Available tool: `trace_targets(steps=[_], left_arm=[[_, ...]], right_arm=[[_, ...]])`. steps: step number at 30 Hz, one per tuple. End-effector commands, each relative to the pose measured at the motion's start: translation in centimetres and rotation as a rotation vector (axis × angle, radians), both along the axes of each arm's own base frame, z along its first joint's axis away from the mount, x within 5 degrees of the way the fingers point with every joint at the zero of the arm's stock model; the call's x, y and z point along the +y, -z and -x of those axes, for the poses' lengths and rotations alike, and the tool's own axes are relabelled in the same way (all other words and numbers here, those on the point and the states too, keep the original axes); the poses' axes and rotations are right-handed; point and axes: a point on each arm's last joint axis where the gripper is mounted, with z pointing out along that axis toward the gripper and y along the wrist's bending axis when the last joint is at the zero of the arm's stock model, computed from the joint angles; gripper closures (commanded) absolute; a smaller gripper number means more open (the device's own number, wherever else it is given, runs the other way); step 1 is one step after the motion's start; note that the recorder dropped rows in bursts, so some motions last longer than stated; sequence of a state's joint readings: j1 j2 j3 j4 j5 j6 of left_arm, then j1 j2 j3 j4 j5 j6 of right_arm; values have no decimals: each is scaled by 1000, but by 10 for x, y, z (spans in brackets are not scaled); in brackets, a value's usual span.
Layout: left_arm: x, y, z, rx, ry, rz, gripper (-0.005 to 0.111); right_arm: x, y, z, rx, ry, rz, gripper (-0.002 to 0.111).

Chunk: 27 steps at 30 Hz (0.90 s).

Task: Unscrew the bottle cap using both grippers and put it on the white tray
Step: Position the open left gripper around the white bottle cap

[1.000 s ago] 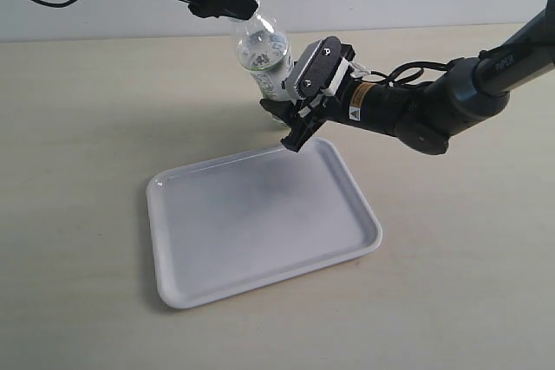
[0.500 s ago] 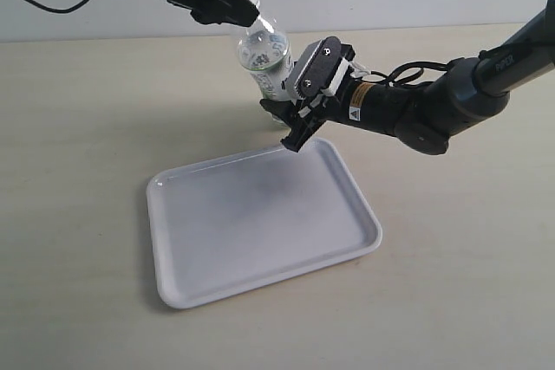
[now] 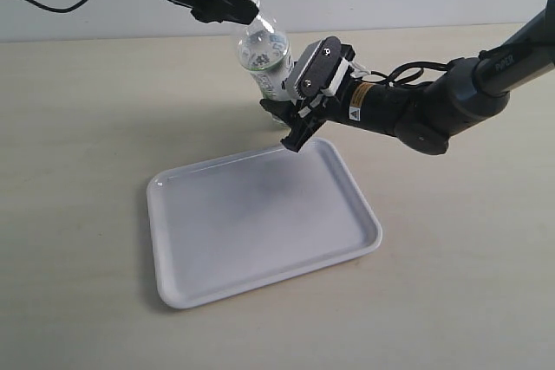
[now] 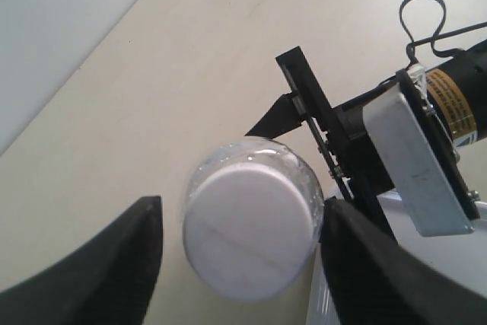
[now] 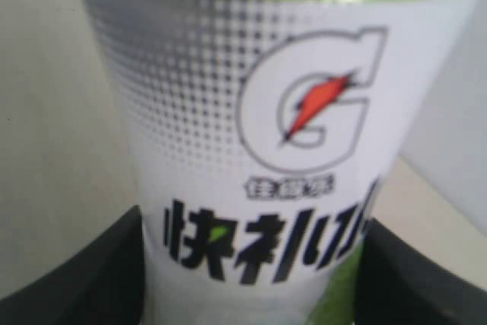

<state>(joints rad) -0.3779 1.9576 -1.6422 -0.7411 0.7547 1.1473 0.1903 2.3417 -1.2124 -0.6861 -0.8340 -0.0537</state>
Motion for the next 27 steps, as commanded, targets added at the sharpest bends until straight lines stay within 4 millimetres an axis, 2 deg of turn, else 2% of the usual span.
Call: trace_targets(steps=[1,7,18,27], left_arm=[[-1,-7,2,-15,-7,17,47],[-1,-7,3,-9,-1,16,49],[-1,-7,3,-7,1,15,106],[-1,-7,3,26,-31,34,107]], right_arm=[[0,-8,-2,-43,-4,-42,108],[0,-8,-2,-41,-4,-40,108],[-1,-8,-2,-38,-2,-37,108],[-1,-8,-2,-38,-2,-37,108]])
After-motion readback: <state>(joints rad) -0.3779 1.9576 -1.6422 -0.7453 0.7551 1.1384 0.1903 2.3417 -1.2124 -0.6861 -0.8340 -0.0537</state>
